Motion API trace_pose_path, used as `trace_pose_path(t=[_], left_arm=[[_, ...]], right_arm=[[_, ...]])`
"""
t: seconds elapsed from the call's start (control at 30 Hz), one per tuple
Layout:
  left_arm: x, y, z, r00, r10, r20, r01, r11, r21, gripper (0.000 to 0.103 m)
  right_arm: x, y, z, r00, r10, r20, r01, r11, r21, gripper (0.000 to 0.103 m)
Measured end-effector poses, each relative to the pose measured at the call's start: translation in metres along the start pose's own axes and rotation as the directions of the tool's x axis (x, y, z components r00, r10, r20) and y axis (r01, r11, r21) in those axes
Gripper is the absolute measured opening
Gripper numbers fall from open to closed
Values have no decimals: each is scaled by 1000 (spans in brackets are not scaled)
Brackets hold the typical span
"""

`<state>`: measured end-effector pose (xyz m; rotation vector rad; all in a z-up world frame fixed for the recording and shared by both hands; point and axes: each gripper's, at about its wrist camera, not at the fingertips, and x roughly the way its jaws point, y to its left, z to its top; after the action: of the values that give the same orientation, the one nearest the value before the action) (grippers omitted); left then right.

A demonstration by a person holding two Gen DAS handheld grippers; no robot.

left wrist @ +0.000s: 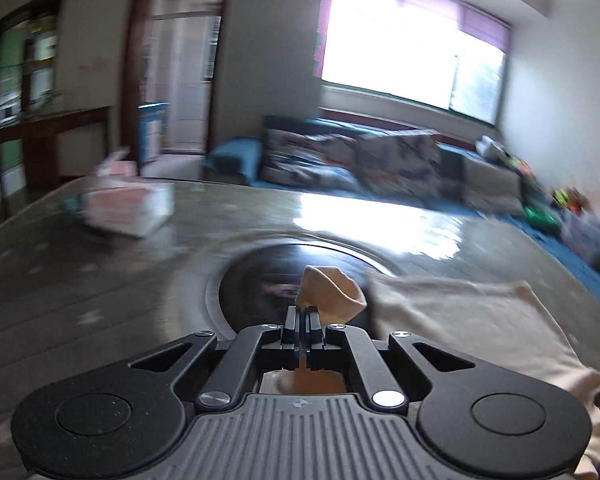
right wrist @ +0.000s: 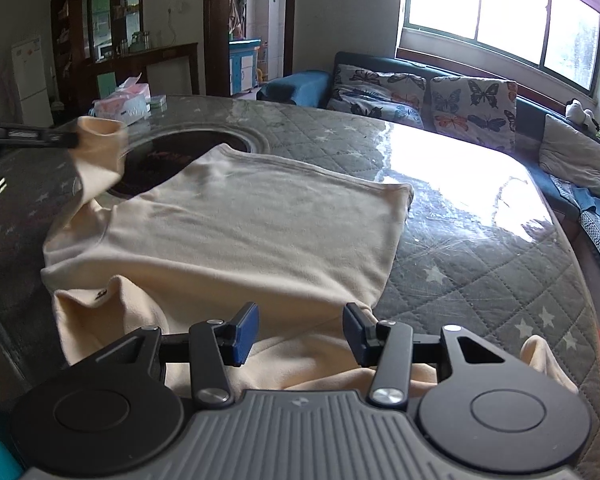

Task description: Fold clothes

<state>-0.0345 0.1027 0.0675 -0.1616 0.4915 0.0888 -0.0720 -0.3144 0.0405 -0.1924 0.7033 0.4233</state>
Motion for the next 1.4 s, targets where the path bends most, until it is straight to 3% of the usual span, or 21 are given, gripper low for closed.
trace_pose_path(t=[0.17, 0.4, 0.67, 0.8, 0.83, 1.0, 1.27, 1.4], left_arm=[[-16, 43, -9, 996, 93, -5, -93, 992, -90, 3], [-18, 73, -32, 984, 165, -64, -171, 978, -122, 3], [-16, 80, -39, 978, 188, -87, -198, 973, -123, 3], [-17, 78, -37, 979, 186, -78, -195, 974, -116, 3], [-17, 77, -36, 979, 187, -78, -195, 974, -115, 3], [-19, 78, -36, 978, 193, -81, -202, 973, -111, 3], [-18, 79, -38, 974, 212, -81, -219, 971, -98, 3], [-13, 79, -43, 968, 228, -109, -238, 967, -91, 3]], right_arm=[[1, 7, -2, 1000, 16, -3, -16, 1000, 0, 47], [-3, 25, -3, 998, 56, -8, -56, 998, -37, 47], [-4, 65, 6, 980, 200, -10, -199, 971, -134, 46], [10, 81, 6, 976, 216, -37, -219, 959, -181, 44], [15, 84, 5, 977, 210, -43, -214, 958, -189, 41], [25, 89, 3, 975, 215, -57, -222, 954, -202, 5], [-9, 87, 1, 960, 271, -75, -281, 924, -257, 3], [0, 88, -11, 952, 279, -124, -301, 923, -238, 3]])
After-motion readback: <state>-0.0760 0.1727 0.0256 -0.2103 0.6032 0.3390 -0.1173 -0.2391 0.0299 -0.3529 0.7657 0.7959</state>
